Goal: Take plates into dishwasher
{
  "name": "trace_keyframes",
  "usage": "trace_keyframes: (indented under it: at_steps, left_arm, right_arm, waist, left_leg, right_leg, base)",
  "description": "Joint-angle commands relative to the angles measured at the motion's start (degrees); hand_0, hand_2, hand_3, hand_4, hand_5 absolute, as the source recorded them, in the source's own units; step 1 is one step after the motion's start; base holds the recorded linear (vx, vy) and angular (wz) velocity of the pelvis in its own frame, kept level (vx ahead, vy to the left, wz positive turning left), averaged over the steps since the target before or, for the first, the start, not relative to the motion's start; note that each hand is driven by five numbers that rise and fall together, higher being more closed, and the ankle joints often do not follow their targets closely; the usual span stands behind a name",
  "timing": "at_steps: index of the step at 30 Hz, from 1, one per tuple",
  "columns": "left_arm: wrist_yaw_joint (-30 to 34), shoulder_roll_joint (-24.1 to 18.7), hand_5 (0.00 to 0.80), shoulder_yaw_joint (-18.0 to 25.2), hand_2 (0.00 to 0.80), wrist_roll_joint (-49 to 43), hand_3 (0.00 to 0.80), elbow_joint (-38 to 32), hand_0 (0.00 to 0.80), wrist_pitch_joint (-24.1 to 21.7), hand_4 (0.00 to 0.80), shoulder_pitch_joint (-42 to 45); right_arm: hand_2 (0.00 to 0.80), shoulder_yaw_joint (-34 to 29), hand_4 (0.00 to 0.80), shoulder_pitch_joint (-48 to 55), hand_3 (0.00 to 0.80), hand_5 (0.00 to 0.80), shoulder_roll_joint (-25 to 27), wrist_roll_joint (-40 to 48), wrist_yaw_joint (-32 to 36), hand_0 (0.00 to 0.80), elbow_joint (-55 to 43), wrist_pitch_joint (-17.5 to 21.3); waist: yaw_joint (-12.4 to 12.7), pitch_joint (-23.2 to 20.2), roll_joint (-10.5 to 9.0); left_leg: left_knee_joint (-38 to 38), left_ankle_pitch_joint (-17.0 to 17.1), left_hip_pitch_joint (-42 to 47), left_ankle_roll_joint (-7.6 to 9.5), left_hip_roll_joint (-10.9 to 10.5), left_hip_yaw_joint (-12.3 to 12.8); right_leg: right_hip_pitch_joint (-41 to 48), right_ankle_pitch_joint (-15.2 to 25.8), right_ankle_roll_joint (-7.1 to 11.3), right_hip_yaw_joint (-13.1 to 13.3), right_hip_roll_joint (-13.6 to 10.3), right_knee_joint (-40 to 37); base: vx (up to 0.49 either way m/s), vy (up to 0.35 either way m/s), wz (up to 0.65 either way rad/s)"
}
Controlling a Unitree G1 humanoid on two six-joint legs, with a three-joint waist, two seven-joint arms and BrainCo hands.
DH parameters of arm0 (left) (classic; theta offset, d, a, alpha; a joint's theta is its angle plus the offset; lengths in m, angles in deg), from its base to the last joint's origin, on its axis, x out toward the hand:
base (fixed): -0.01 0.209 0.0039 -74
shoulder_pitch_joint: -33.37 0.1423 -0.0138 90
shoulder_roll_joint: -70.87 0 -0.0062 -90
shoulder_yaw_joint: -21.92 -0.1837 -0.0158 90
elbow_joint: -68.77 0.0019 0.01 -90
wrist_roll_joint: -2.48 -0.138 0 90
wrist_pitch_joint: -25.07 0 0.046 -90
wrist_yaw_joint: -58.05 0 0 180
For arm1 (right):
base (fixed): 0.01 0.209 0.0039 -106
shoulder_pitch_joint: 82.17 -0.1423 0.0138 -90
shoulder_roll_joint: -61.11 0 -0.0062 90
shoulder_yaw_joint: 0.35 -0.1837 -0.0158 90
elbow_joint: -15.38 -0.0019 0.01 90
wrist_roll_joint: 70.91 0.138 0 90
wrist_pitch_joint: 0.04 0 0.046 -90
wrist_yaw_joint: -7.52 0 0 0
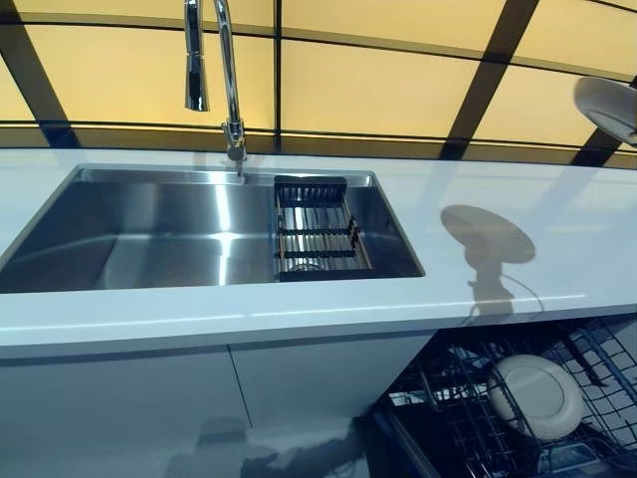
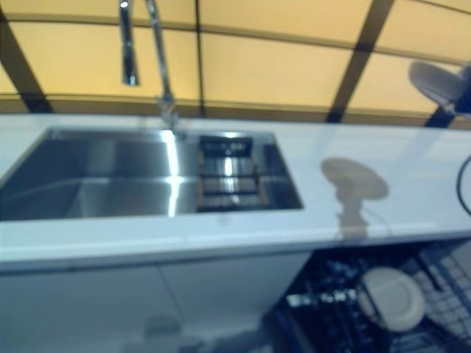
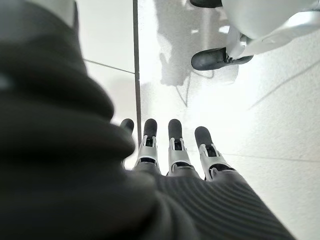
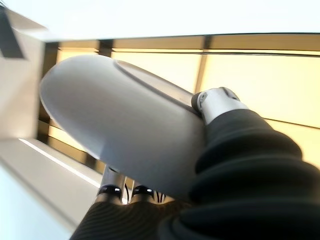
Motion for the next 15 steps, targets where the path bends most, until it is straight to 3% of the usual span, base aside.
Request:
trace_keyframes:
  at_steps: [1,6,15]
  left_arm:
    - [1.35,-1.99,0.000,0.57,0.000,-4.48,0.000,3.09,0.000,0.24,0.000,-0.93]
    - [1.78,-1.59,0.000,0.34,0.000,-5.32,0.000,3.20,0.000,0.41,0.000,-1.06]
    - [2.09,-1.70,0.000,-0.23,0.000,-5.23,0.000,2.68,0.000,1.56,0.000,-1.33]
  right_arm:
    - [0.800,-7.18,0.800,0.67,0.800,0.800,4.40,5.84,-0.72,0.800,2.78,-1.25]
    - [0.800,-17.65,0.800,11.02,0.800,0.800,4.29,7.42,0.14,0.800,4.51,-2.20]
    - [0.800,-30.78,0.800,26.31,0.800,0.800,4.78,10.25,2.99,0.800,8.26,-3.33]
  waist:
    - [0.22,-1.72,-0.49]
    - [-1.08,-1.65,-0.23]
    - [-2.99,-1.90,0.07]
  left_leg:
    - [-0.10,-7.29,2.67,0.11,1.29,-1.22]
    - [-0.10,-7.57,3.08,0.05,1.65,0.40]
    - [-0.10,-7.50,3.40,-0.31,2.34,2.44]
  right_leg:
    - [3.82,-4.12,6.44,-0.18,-1.65,0.24]
    - [3.51,-4.01,6.38,0.84,-1.33,0.24]
    - [3.22,-3.90,6.14,1.70,-0.88,0.24]
  base:
    - [0.015,-0.055,-0.30]
    - [-0.001,-0.044,-0.18]
    - [-0.012,-0.048,-0.12]
